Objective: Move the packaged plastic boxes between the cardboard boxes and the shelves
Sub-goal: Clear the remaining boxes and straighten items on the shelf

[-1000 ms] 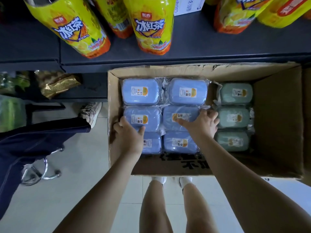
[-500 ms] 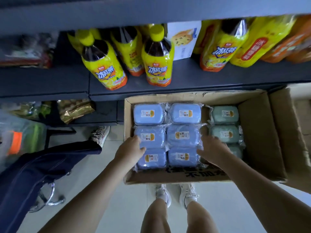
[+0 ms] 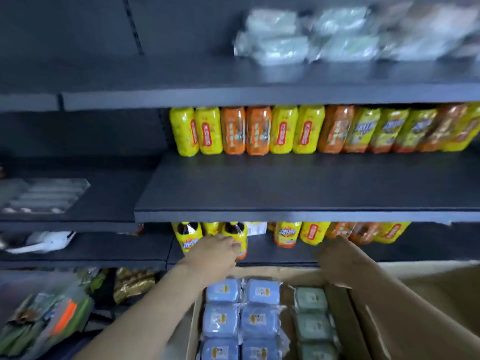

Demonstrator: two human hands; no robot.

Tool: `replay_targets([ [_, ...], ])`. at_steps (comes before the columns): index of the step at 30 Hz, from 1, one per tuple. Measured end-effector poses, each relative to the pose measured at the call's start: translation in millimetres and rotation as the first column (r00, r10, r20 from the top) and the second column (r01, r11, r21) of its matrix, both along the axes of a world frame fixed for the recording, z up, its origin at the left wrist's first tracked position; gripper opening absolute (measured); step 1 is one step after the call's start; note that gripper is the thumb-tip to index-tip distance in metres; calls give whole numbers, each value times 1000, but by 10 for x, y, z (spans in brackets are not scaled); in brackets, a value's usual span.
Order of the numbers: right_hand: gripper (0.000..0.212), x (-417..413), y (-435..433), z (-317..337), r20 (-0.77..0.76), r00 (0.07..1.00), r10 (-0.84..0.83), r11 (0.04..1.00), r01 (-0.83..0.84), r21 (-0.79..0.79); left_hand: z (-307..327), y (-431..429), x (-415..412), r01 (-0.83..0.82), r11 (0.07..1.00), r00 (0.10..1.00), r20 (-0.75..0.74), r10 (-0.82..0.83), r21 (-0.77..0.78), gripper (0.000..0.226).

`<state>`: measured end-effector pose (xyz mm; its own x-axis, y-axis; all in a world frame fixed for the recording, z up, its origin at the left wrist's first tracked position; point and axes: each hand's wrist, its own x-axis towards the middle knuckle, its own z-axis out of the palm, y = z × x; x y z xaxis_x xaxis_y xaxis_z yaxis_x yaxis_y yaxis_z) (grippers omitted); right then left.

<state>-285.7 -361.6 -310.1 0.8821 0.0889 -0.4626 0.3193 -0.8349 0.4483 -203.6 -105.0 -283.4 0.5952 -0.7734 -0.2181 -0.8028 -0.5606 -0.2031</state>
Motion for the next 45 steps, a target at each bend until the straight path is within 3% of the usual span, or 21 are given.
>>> replay_targets([
  [7,41,-451,-511,1639,363,924,-120,980,52,191,1472,-645,-577,85,990,949,311,-45,-116,33],
  [11,42,-809,-752,2464,512,841,-173,965,41,260,2289,-947,-918,107,952,925,380,11,-287,34],
  [16,47,-1014,-937,3332,623,760,-187,971,45,236,3018,-1138,-1156,79,950,861,501,87,-301,36],
  [20,54,-998,-961,3824,700,678,-223,944,-29,328,3432,-1264,-1201,26,918,855,485,184,-396,40],
  [29,52,-499,-1051,4097,703,655,-279,929,-2,370,3858,-1333,-658,17,926,866,468,174,-377,36],
  [34,43,1,-1079,4212,676,659,-331,922,74,379,4023,-1314,-69,30,886,894,409,183,-463,37],
  [40,51,645,-1085,4303,713,573,-404,850,-53,524,3975,-1409,748,23,859,910,367,195,-511,35],
  [45,47,1110,-1274,4088,690,632,-353,911,64,407,3614,-1537,1327,-70,870,929,285,235,-488,35],
])
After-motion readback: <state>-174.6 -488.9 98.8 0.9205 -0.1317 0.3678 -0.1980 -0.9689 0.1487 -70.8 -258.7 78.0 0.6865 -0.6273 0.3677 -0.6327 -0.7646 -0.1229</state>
